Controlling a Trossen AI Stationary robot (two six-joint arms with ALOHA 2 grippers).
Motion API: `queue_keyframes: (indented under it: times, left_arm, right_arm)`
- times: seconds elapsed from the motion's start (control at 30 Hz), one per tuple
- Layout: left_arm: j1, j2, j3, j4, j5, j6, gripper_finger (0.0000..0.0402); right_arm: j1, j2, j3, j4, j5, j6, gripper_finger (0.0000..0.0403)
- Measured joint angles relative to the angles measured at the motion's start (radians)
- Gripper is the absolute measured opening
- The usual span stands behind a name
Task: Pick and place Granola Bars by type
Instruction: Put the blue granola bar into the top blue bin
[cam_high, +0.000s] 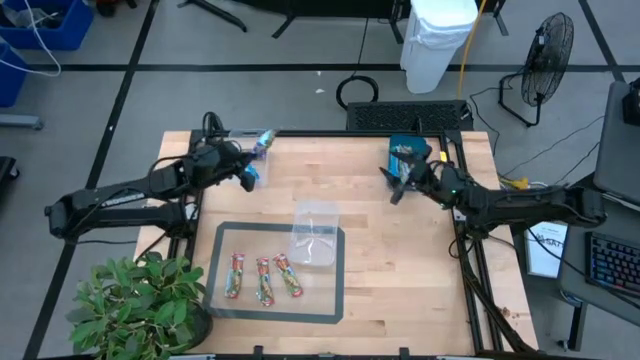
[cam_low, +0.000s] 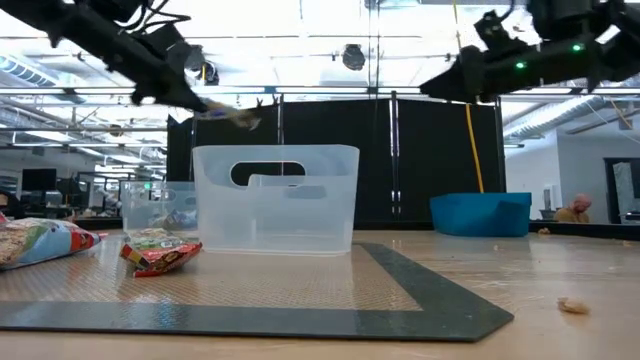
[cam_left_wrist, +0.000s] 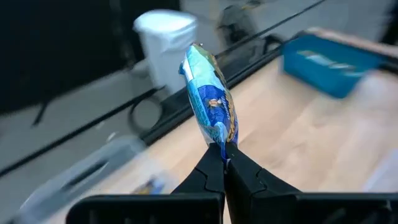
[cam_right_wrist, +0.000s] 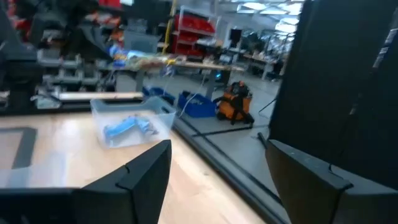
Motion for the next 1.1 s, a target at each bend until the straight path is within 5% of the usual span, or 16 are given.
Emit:
queue_keyframes:
  times: [0.17,0.63,1.1]
  left_arm:
    - [0.001,-0.024,0.000,-0.178,-0.127,-0.127,0.0000]
    - [0.001,0.078,0.000,-0.410,-0.274,-0.324,0.0000]
    - [0.001,0.166,0.000,-0.390,-0.255,-0.341,0.0007]
  right_arm:
    - [0.000,-0.071,-0.062,0.005,0.040,0.032,0.0252]
    - [0.000,-0.082,-0.090,0.031,0.047,0.060,0.0251]
    - [0.000,-0.082,-0.090,0.031,0.046,0.060,0.0251]
